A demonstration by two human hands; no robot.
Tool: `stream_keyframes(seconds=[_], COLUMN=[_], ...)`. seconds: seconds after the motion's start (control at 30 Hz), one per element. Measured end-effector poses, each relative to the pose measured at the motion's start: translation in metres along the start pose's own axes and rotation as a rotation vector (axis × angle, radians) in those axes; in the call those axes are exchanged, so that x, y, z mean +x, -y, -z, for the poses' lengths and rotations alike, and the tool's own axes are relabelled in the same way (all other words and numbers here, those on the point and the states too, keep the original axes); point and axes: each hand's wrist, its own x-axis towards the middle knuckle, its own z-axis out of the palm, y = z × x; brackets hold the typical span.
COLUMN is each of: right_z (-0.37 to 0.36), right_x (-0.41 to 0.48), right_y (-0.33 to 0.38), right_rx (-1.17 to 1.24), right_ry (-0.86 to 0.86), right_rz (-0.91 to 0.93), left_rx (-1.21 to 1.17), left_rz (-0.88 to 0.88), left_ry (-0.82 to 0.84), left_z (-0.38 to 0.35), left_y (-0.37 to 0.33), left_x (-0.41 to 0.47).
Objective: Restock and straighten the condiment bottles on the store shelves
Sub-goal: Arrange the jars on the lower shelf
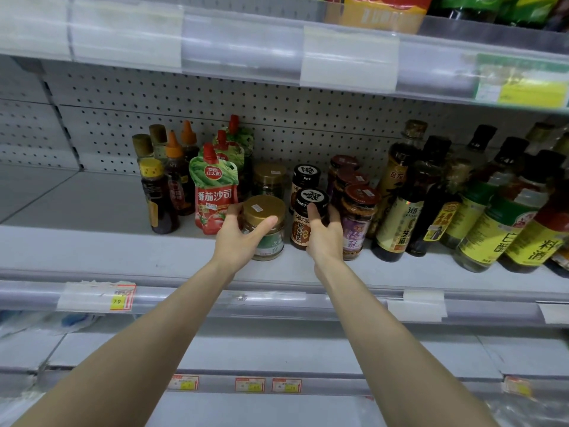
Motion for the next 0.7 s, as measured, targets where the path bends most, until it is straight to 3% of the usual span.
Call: stream_keyframes(seconds=[0.7], right_z=[-0.011], right_x=[0.026], right_y=[0.007], right_rx=[-0.078], right_ry=[-0.035], right_rz=[0.128], left_rx=[-0.017], left_rz=[-0.04], left_ry=[-0.006], left_z=[-0.008], left_y=[0.003], left_x=[0.021])
